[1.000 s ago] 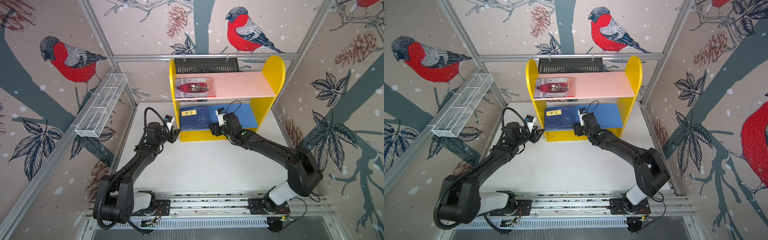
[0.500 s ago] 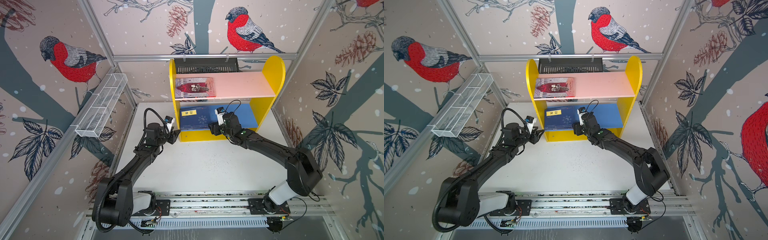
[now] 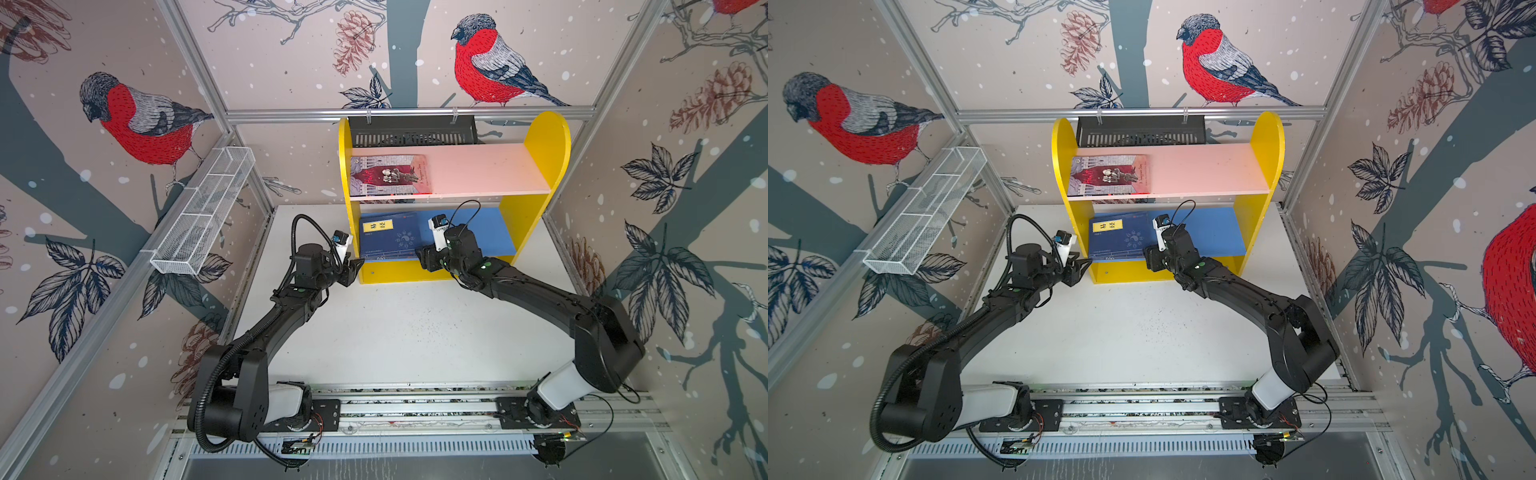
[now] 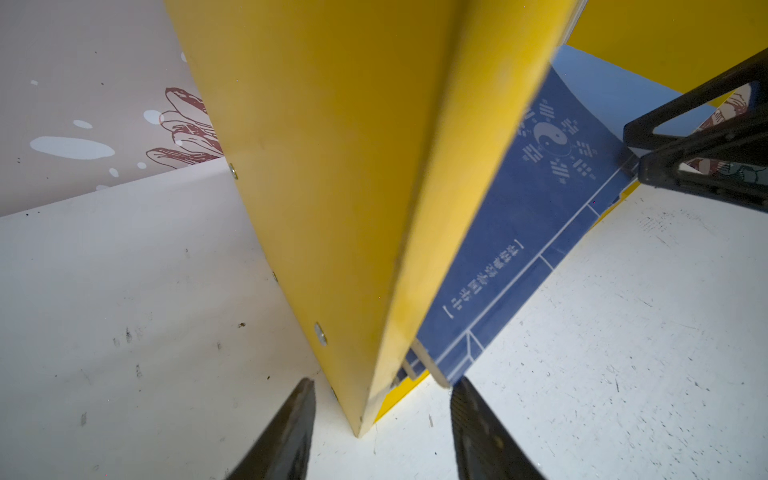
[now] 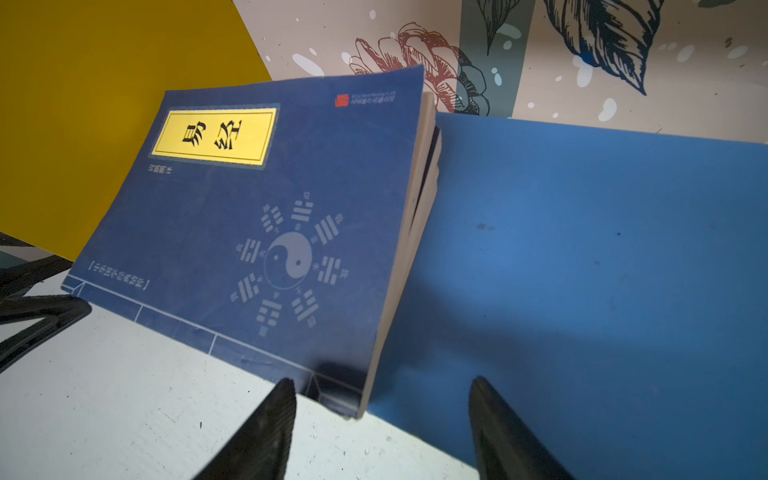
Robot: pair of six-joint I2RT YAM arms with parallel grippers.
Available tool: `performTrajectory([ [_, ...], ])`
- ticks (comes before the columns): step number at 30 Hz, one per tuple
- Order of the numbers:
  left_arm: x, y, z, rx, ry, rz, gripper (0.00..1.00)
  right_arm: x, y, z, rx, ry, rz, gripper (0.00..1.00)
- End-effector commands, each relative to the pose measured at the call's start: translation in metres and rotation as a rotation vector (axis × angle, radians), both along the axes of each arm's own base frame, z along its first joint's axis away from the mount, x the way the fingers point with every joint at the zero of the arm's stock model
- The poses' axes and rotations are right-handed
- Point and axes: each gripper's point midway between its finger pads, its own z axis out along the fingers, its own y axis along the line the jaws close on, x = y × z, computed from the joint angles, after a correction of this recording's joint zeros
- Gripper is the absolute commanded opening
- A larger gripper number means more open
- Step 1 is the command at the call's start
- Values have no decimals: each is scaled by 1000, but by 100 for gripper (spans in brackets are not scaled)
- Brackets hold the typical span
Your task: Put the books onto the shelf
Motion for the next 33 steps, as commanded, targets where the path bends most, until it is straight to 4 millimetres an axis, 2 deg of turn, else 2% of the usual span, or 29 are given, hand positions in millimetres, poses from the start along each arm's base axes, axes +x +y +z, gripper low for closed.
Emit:
performTrajectory([
  [1, 9, 1, 14, -7, -63, 19, 53, 0, 1, 5, -4, -15, 7, 67],
  [14, 10, 4, 15, -19, -60, 43, 53, -1, 0, 5, -11, -16, 5, 67],
  [23, -5, 4, 8, -2, -33, 26, 53, -6, -4, 15, -2, -41, -3, 67],
  [33, -23, 14, -3, 63, 25, 42, 55, -28, -15, 13, -3, -44, -11, 68],
])
